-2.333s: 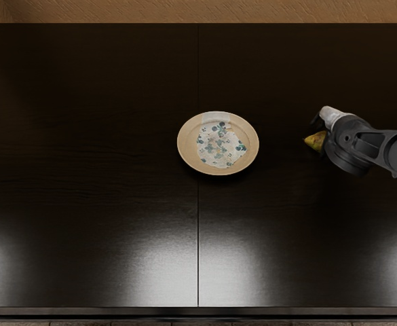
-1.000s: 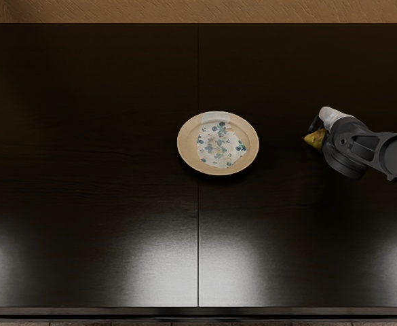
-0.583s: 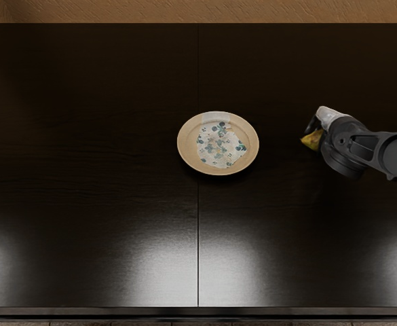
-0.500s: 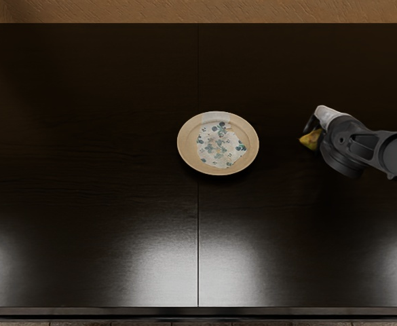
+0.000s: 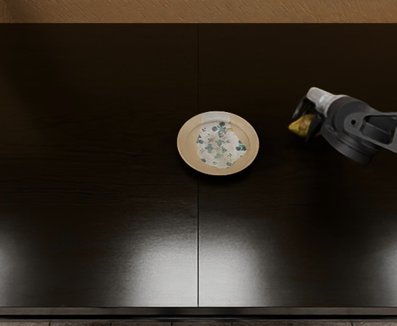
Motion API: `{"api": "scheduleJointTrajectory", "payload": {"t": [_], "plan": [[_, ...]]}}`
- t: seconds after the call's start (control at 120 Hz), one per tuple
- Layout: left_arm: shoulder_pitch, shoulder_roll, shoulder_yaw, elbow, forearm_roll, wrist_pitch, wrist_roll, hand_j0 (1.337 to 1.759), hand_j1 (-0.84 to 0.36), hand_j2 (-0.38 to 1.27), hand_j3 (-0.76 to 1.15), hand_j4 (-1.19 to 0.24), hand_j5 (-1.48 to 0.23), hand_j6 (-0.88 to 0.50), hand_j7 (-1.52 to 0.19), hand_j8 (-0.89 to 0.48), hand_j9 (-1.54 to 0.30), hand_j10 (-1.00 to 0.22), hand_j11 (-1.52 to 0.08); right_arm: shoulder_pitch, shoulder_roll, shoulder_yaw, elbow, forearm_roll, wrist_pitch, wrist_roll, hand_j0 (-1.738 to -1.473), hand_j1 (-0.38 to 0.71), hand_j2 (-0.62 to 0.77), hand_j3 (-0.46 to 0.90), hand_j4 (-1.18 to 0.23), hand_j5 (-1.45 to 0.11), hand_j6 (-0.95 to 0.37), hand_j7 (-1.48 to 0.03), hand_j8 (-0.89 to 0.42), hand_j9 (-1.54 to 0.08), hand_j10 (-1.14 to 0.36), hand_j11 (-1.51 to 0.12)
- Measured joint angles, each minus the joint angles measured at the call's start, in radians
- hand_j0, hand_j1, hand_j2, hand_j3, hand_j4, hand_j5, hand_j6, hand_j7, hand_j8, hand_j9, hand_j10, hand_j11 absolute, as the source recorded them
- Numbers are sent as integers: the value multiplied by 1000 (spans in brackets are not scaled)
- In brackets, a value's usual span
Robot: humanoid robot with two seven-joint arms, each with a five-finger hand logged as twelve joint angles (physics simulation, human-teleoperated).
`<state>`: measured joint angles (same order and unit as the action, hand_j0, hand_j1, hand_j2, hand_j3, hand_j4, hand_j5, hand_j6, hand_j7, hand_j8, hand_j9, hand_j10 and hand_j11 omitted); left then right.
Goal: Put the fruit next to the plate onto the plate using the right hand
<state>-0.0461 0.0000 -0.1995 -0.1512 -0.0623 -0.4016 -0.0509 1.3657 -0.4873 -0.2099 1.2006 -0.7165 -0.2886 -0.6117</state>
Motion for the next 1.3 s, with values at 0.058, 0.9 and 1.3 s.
{"api": "scheduleJointTrajectory", "payload": {"t": [0.058, 0.9, 1.3], "plan": [[2, 0, 0, 0, 0, 0, 0, 1658, 334, 3, 0, -13, -17, -13, -17, -13, -17, -13, -17, 13, -3, 3, 22, 9, 1, 0, -1657, 261, 270, 1, -657, -892, -487, -872, -438, -885, -633, -885], [6, 0, 1, 1, 3, 0, 0, 1658, 334, 3, 0, -13, -17, -13, -17, -13, -17, -13, -17, 145, 117, 95, 126, 148, 2, 2, -1658, 358, 482, 2, -671, -1003, -419, -931, -362, -983, -569, -1003], [6, 0, 1, 1, 3, 0, 0, 1658, 333, 3, 0, -13, -17, -13, -17, -13, -17, -13, -17, 144, 265, 121, 45, 173, -1, 2, -1658, 309, 340, 2, -692, -1043, -399, -962, -336, -1040, -554, -1061]]}}
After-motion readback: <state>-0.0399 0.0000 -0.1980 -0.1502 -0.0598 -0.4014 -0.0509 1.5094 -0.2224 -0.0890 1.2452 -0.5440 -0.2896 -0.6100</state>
